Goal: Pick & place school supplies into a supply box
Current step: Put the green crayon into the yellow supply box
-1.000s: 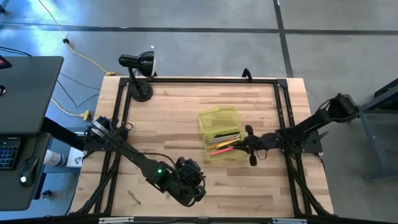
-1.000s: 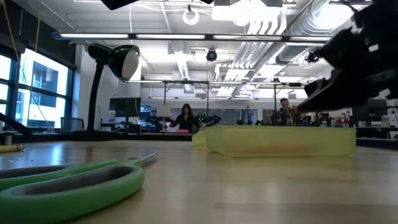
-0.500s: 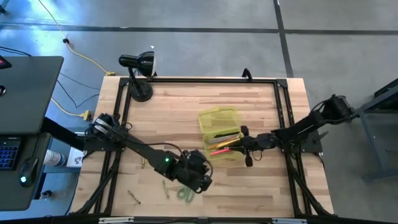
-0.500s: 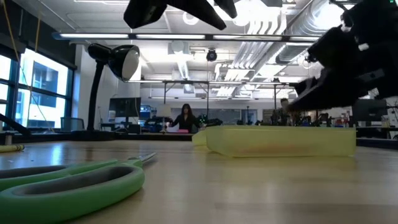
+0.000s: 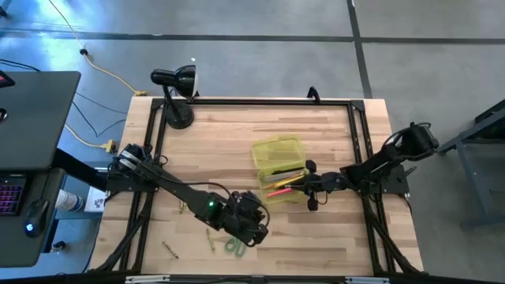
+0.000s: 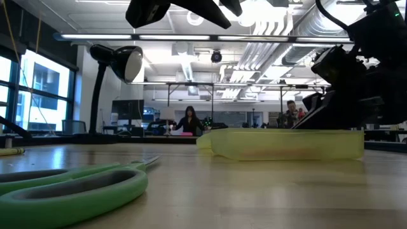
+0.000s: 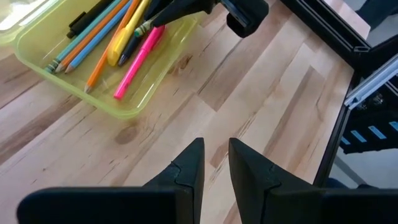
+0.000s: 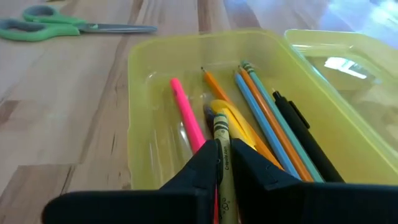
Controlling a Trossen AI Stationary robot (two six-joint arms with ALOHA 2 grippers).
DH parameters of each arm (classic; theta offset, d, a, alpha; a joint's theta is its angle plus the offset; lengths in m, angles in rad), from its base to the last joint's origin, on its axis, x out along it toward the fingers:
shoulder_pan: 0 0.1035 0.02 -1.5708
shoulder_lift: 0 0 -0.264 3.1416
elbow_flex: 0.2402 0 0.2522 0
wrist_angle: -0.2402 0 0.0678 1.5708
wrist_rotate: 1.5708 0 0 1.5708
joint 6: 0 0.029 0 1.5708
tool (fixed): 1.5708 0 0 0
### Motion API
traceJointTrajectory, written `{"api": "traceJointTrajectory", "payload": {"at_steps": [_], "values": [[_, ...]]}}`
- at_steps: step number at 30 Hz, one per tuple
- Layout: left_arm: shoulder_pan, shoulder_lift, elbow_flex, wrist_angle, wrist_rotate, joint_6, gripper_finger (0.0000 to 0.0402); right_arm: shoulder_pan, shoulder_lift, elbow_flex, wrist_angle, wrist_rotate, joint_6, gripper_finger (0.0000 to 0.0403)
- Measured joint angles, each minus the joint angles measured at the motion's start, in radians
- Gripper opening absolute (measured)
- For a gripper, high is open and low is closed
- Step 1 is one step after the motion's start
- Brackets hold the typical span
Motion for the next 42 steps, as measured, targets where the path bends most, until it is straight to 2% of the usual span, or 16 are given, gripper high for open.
{"api": "traceJointTrajectory", "payload": {"at_steps": [11, 15, 19, 22, 26, 29, 36, 39, 42], "values": [[0.000, 0.000, 0.000, -0.001, 0.060, -0.002, 0.0106, 0.000, 0.000, 0.000, 0.007, -0.003, 0.000, 0.0091], [0.000, -0.001, 0.000, -0.001, 0.110, -0.037, 0.0106, 0.000, -0.004, 0.020, 0.019, -0.006, -0.003, 0.0098], [0.000, -0.004, 0.000, -0.003, 0.208, -0.060, 0.0106, 0.001, -0.010, 0.068, 0.019, -0.010, -0.048, 0.0098], [-0.009, -0.012, -0.001, -0.011, 0.206, -0.126, 0.0106, 0.001, -0.010, 0.112, 0.013, -0.021, -0.051, 0.0098], [-0.047, -0.060, -0.001, -0.049, 0.124, -0.190, 0.0106, 0.004, -0.011, 0.170, -0.059, -0.075, -0.053, 0.0099], [-0.109, -0.112, 0.000, -0.146, 0.016, -0.253, 0.0106, 0.017, -0.011, 0.207, -0.123, -0.089, -0.053, 0.0099], [-0.299, -0.167, 0.000, -0.438, -0.396, -0.464, 0.0106, 0.068, -0.011, 0.278, -0.223, -0.089, -0.054, 0.0099], [-0.356, -0.159, 0.000, -0.494, -0.481, -0.563, 0.0106, 0.089, -0.011, 0.303, -0.245, -0.089, -0.054, 0.0099], [-0.377, -0.135, 0.000, -0.443, -0.531, -0.603, 0.0106, 0.107, -0.011, 0.323, -0.250, -0.089, -0.057, 0.0099]]}}
